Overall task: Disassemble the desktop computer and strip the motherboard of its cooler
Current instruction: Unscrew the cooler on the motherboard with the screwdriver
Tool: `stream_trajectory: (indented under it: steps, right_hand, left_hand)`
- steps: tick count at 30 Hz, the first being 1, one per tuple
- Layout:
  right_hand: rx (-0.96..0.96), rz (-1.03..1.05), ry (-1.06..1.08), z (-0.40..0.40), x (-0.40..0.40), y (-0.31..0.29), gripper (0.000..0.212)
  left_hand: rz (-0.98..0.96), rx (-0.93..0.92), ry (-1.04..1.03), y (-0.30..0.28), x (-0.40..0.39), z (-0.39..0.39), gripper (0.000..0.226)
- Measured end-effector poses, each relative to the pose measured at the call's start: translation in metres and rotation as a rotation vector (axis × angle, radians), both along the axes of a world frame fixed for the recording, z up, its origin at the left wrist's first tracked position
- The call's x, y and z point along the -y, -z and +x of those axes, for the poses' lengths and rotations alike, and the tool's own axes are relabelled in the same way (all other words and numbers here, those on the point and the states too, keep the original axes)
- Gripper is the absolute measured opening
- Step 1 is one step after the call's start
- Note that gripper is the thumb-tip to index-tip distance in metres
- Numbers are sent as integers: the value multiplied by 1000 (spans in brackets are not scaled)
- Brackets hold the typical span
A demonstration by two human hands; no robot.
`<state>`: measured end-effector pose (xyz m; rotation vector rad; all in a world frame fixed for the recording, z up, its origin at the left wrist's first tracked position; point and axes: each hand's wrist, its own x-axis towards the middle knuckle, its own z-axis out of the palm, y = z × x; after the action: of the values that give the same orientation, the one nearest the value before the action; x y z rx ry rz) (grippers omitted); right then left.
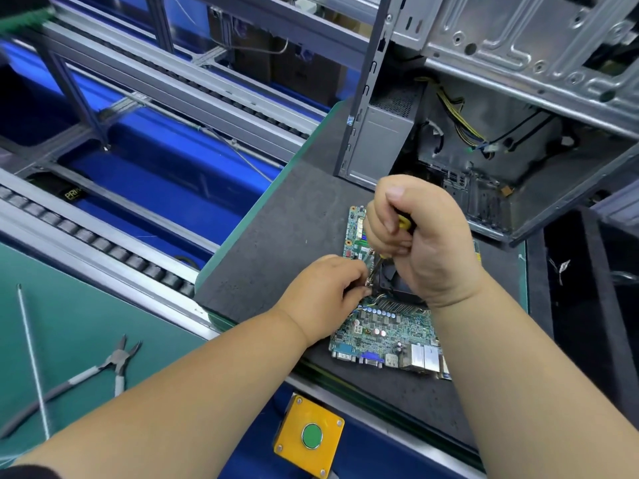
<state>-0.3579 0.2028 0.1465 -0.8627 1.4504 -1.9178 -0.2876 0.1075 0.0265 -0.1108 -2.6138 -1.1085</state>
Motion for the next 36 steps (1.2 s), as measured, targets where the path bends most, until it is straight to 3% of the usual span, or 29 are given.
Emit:
stream_trajectory:
  steps: [2, 6, 8, 12, 17, 22, 26, 29, 32, 34, 36]
  right_hand:
    - [-6, 12, 115, 0, 0, 3, 22]
    - [-19, 46, 585, 6, -5, 8, 25]
    - [14, 23, 692, 10, -6, 9, 23]
    - [-24, -32, 657, 16, 0, 11, 25]
    - [1, -140, 427, 13, -2, 9, 39]
    - [79, -92, 246, 3, -8, -2, 35]
    - [28, -158, 290, 4, -33, -7, 21]
    - [-194, 103, 573, -5, -75, -12, 16]
    - [-401, 349, 806, -13, -128, -17, 24]
    - [-440, 469, 919, -19, -163, -17, 26]
    - [-356, 552, 1024, -24, -195, -13, 25]
  left_hand:
    - [-10, -17, 13, 1, 0, -1, 20]
    - [-24, 0, 4, 3, -1, -2, 18]
    - [-20, -11, 1, 2, -2, -2, 20]
    - [-4, -34, 5, 1, -1, -1, 23]
    - [-31, -26, -13, 3, -2, -1, 26]
    - [-69, -23, -17, 2, -3, 1, 23]
    - [-143, -3, -38, 3, -5, -1, 26]
    - [-129, 47, -52, -1, -8, 0, 25]
    - [47, 163, -113, -6, -9, 3, 27]
    - [242, 277, -171, -14, -11, 6, 27]
    - [343, 325, -212, -21, -13, 9, 23]
